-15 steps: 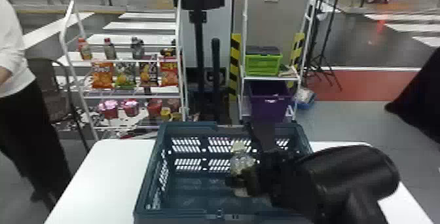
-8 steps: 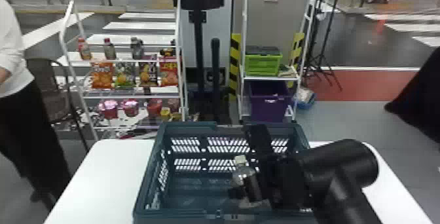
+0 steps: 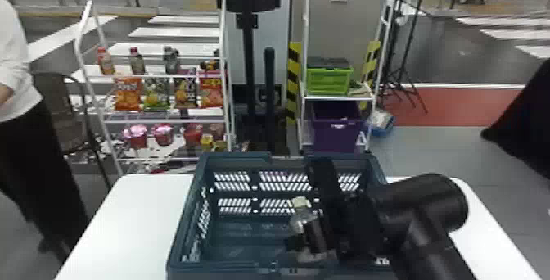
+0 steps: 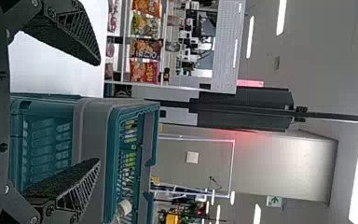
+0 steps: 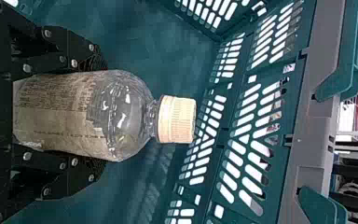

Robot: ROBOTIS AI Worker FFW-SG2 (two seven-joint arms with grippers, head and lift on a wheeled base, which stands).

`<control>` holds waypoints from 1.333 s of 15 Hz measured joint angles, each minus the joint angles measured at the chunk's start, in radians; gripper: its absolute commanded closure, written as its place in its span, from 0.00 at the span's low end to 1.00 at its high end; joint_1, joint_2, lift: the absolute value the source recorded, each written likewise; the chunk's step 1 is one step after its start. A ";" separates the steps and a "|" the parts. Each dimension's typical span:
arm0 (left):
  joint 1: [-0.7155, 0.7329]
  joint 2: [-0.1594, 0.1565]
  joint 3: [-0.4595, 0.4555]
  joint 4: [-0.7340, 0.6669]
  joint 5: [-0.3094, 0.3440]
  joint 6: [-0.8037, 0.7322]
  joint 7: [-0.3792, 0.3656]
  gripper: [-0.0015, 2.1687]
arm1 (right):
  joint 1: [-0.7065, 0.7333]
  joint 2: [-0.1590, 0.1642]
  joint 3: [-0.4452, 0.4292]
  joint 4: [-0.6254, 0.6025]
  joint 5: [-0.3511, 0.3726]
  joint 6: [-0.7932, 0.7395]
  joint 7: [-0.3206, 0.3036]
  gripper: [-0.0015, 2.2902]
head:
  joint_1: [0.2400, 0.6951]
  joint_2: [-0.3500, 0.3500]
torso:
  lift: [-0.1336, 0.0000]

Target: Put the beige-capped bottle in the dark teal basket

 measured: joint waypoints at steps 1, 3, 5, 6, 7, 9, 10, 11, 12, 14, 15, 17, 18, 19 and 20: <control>0.001 0.000 0.000 0.000 0.000 0.000 0.001 0.07 | 0.000 0.000 -0.001 0.000 -0.003 0.003 -0.005 0.00 | 0.57 0.50 | 1.00; 0.001 0.000 0.000 -0.001 0.000 0.000 0.001 0.07 | 0.000 0.000 -0.001 -0.001 -0.008 0.011 -0.017 0.00 | 0.57 0.50 | 1.00; 0.001 -0.001 0.000 -0.003 0.000 0.000 0.001 0.07 | 0.002 0.000 -0.002 -0.003 -0.010 0.009 -0.019 0.01 | 0.57 0.50 | 1.00; 0.002 -0.001 0.000 -0.003 0.000 0.000 0.001 0.07 | 0.004 0.000 -0.002 -0.006 -0.011 0.006 -0.019 0.02 | 0.57 0.50 | 1.00; 0.003 -0.001 0.000 -0.004 0.000 0.000 0.001 0.07 | 0.005 0.000 -0.003 -0.008 -0.013 0.001 -0.019 0.02 | 0.57 0.50 | 1.00; 0.005 -0.001 0.000 -0.007 0.000 0.000 0.003 0.07 | 0.008 0.000 -0.006 -0.017 -0.025 -0.011 -0.019 0.02 | 0.57 0.50 | 1.00; 0.007 -0.002 0.000 -0.009 0.000 0.000 0.005 0.07 | 0.014 0.000 -0.008 -0.029 -0.029 -0.020 -0.019 0.02 | 0.57 0.50 | 1.00; 0.007 -0.002 0.000 -0.011 0.000 0.000 0.005 0.07 | 0.021 0.000 -0.008 -0.046 -0.029 -0.031 -0.019 0.02 | 0.57 0.50 | 1.00; 0.008 -0.001 0.000 -0.012 0.000 0.000 0.005 0.07 | 0.033 0.000 -0.008 -0.075 -0.028 -0.050 -0.019 0.02 | 0.57 0.50 | 1.00; 0.009 -0.001 0.000 -0.013 0.000 0.000 0.005 0.07 | 0.076 0.000 -0.003 -0.154 -0.009 -0.106 -0.028 0.02 | 0.57 0.50 | 1.00; 0.009 -0.001 0.000 -0.014 0.000 0.000 0.005 0.07 | 0.107 -0.002 -0.001 -0.205 0.002 -0.142 -0.038 0.02 | 0.57 0.50 | 1.00; 0.009 -0.002 0.000 -0.014 0.000 0.000 0.006 0.07 | 0.186 -0.027 -0.001 -0.303 0.025 -0.236 -0.048 0.02 | 0.57 0.50 | 1.00; 0.009 -0.002 0.000 -0.014 0.000 0.000 0.006 0.07 | 0.240 -0.045 -0.005 -0.353 0.036 -0.300 -0.048 0.02 | 0.57 0.50 | 1.00; 0.009 -0.002 0.000 -0.012 0.000 0.000 0.006 0.07 | 0.297 -0.065 -0.012 -0.403 0.047 -0.353 -0.054 0.02 | 0.57 0.50 | 1.00; 0.008 -0.002 0.000 -0.011 0.000 0.000 0.005 0.07 | 0.345 -0.083 -0.017 -0.446 0.059 -0.382 -0.065 0.02 | 0.57 0.50 | 1.00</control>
